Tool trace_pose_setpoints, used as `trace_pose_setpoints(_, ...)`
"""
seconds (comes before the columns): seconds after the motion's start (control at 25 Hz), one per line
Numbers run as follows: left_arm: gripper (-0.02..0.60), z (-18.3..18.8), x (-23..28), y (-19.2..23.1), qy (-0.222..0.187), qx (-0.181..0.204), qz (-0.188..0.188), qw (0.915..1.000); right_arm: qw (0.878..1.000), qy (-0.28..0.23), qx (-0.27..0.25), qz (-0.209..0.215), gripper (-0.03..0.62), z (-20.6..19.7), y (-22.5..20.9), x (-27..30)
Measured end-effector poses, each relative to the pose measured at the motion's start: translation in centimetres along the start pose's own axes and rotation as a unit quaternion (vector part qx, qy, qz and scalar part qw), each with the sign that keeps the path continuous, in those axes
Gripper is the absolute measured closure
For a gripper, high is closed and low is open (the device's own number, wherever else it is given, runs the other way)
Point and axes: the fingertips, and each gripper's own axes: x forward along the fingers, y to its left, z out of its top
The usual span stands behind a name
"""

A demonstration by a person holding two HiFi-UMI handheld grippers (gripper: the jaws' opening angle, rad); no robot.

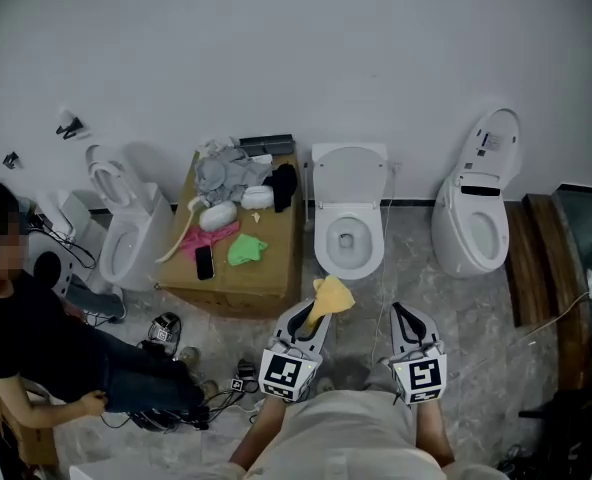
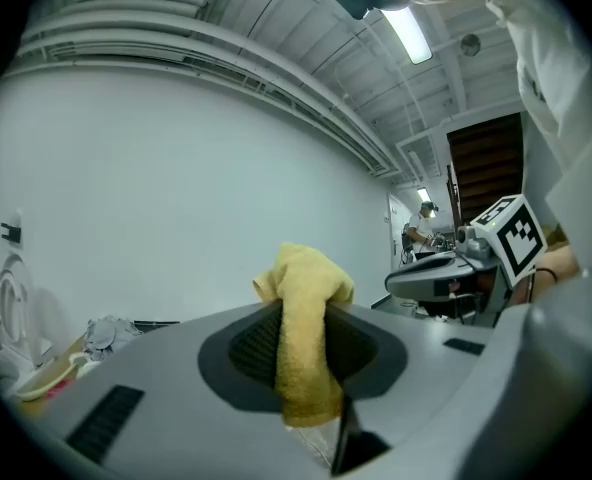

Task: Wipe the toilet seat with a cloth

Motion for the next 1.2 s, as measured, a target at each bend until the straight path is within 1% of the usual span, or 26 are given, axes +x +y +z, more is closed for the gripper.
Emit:
trace_pose_setpoints(0.24,0.479,-0.6,2.3,2.7,-0.001,-0.005,0.008,1.0,1.0,0.0,0.003,0.002,0.586,-0.6,-0.7,3.2)
trace_pose_setpoints(0.4,0.479,-0.4,4.8,4.1,0.006,0.001,0.013,0.9999,1.0,0.005,0.002,0.015,0.586,0.0,-2.0,6.1)
trace_pose_setpoints(0.68,0.479,0.3,10.9,6.4,0.019,0.009,0.022,0.9995,0.999,-0.002,0.007,0.032,0.586,0.4,-6.5,12.0)
trace_pose_setpoints(0.8,0.479,0.5,14.0,7.3,0.024,0.01,0.03,0.9992,0.999,-0.003,0.009,0.047,0.586,0.8,-8.5,14.5)
trace_pose_setpoints(1.04,0.479,0.8,19.6,8.4,0.029,0.011,0.052,0.9982,0.997,-0.004,0.022,0.077,0.586,0.4,-12.4,18.7)
trace_pose_setpoints(1.2,0.479,0.5,22.5,9.6,0.022,0.013,0.073,0.997,0.996,-0.023,0.024,0.085,0.586,0.1,-15.0,21.6)
